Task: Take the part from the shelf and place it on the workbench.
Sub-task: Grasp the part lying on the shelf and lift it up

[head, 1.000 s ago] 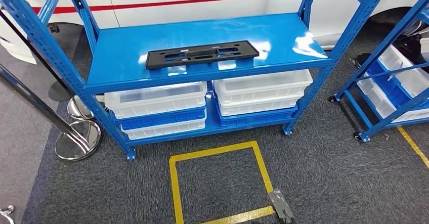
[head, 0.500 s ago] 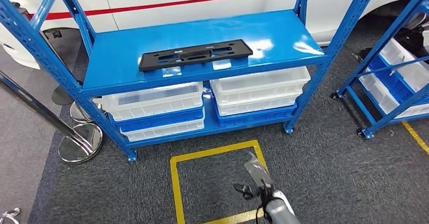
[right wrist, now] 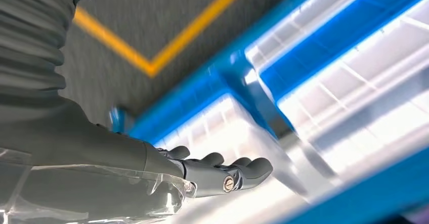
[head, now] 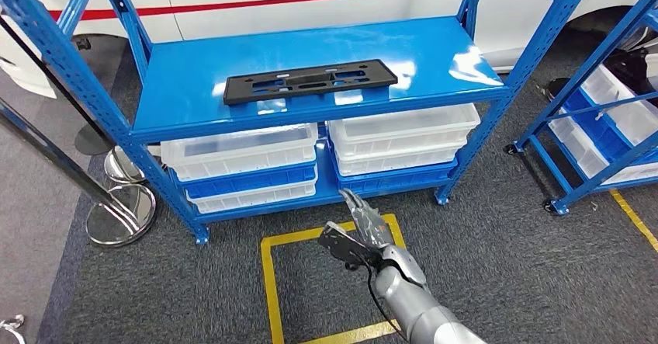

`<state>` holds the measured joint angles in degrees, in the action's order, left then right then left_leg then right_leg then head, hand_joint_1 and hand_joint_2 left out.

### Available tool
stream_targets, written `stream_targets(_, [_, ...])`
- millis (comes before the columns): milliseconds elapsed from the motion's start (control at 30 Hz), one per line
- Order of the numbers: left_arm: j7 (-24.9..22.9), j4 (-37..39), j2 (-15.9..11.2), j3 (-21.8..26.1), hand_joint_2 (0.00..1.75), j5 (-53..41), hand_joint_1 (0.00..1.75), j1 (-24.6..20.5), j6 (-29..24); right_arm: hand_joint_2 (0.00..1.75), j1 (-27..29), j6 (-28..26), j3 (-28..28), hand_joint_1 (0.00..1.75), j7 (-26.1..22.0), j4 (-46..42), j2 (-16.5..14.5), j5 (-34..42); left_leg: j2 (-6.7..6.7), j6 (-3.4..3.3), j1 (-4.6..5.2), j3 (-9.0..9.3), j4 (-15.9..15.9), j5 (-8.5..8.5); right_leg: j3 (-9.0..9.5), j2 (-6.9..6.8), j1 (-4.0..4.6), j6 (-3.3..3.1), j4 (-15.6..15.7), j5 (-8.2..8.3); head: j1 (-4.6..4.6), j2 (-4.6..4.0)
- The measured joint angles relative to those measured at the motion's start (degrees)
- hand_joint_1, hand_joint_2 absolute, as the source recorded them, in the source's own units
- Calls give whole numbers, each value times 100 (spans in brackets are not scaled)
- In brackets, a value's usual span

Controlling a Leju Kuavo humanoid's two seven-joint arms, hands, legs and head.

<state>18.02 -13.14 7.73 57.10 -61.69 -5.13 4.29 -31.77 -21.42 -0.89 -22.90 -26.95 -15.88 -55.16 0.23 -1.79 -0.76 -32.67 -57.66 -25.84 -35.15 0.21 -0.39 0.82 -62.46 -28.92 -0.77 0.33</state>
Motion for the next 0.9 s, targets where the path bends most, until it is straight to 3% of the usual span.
stream_targets(67, [2, 3, 16, 42, 0, -45, 0, -35, 9, 175, -42, -130, -200, 0, 177, -119, 26, -210, 8, -40, 9, -13, 2, 6, -337, -3, -5, 26, -709, -354, 0, 0])
stream_targets(100, [2, 4, 25, 59, 0, -64, 0, -47, 14, 175, -50, -185, -293, 0, 274, -176, 51, -315, 9, -48, 15, -17, -1, 5, -497, -4, -6, 34, -1033, -464, 1, 0])
stream_targets(133, [2, 7, 34, 79, 0, -88, 0, -56, 17, 175, -52, -239, -397, 0, 377, -241, 79, -425, 7, -51, 19, -18, -6, 4, -588, -4, -5, 35, -1204, -472, 1, 0])
stream_targets(167, [2, 10, 42, 100, 0, -110, 0, -65, 21, 175, -59, -296, -515, 0, 486, -315, 111, -542, 5, -50, 21, -18, -13, 1, -580, -4, -5, 27, -1163, -370, 1, 0])
stream_targets(200, [2, 14, 54, 123, 0, -133, 0, -75, 26, 175, -76, -358, -648, 0, 602, -401, 144, -668, 4, -46, 24, -16, -24, -4, -470, -4, -2, 8, -912, -181, 1, 0])
stream_targets(233, [2, 17, 70, 144, 0, -158, 0, -88, 30, 175, -105, -425, -789, 0, 719, -494, 173, -795, 4, -37, 26, -16, -35, -13, -294, -6, 4, -23, -528, 37, 1, 0])
stream_targets(300, [2, 24, 108, 172, 0, -202, 0, -120, 39, 175, -181, -563, -1037, 0, 953, -667, 227, -1033, 5, -3, 48, -35, -62, -30, 3, -9, 35, -80, 121, 277, -1, 0])
stream_targets(367, [2, 26, 134, 180, 0, -241, 0, -142, 43, 175, -218, -676, -1181, 0, 1184, -808, 258, -1238, 7, 46, 60, -51, -65, -31, 80, -5, 66, -110, 324, 280, -1, 0])
stream_targets(467, [2, 26, 151, 195, 0, -282, 0, -153, 48, 175, -239, -799, -1421, 0, 1505, -1060, 324, -1509, 6, 133, 57, -82, -135, -107, 96, 2, 19, -187, 398, 317, -2, 0])
stream_targets(533, [2, 26, 157, 207, 0, -326, 0, -174, 57, 175, -303, -910, -1693, 0, 1737, -1245, 384, -1701, 1, 183, 40, -295, -620, -399, 109, 1, -5, -234, 429, 336, -2, 0])
stream_targets(600, [0, 27, 165, 219, 0, -369, 0, -201, 70, 175, -350, -1012, -1948, 0, 1989, -1389, 457, -1892, 0, 221, 23, -651, -1382, -720, 109, -2, 0, -250, 422, 330, -2, 0])
stream_targets(633, [-2, 27, 171, 226, 0, -394, 0, -211, 78, 175, -360, -1050, -2056, 0, 2116, -1456, 499, -1981, 0, 235, 14, -776, -1625, -766, 110, -3, 2, -252, 414, 325, -2, 0])
stream_targets(667, [-4, 28, 177, 235, 0, -414, 0, -220, 85, 175, -374, -1090, -2163, 0, 2245, -1525, 543, -2070, 1, 244, 4, -803, -1650, -693, 110, -1, 0, -251, 401, 317, -2, 0])
stream_targets(733, [-9, 28, 184, 247, 0, -461, 0, -248, 93, 175, -427, -1181, -2360, 0, 2514, -1664, 615, -2252, 2, 247, -18, -555, -1068, -291, 113, 14, -7, -229, 360, 288, -2, 0])
stream_targets(800, [-16, 28, 195, 253, 0, -503, 0, -306, 101, 175, -500, -1283, -2519, 0, 2801, -1804, 670, -2434, -5, 225, -16, -241, -388, -27, 95, 30, 5, -184, 311, 257, -1, 0])
stream_targets(900, [-41, 30, 227, 276, 0, -560, 0, -396, 113, 175, -613, -1425, -2799, 0, 3229, -2050, 815, -2709, -24, 150, 13, -167, -153, -10, 52, 31, 21, -103, 293, 265, 0, 0])
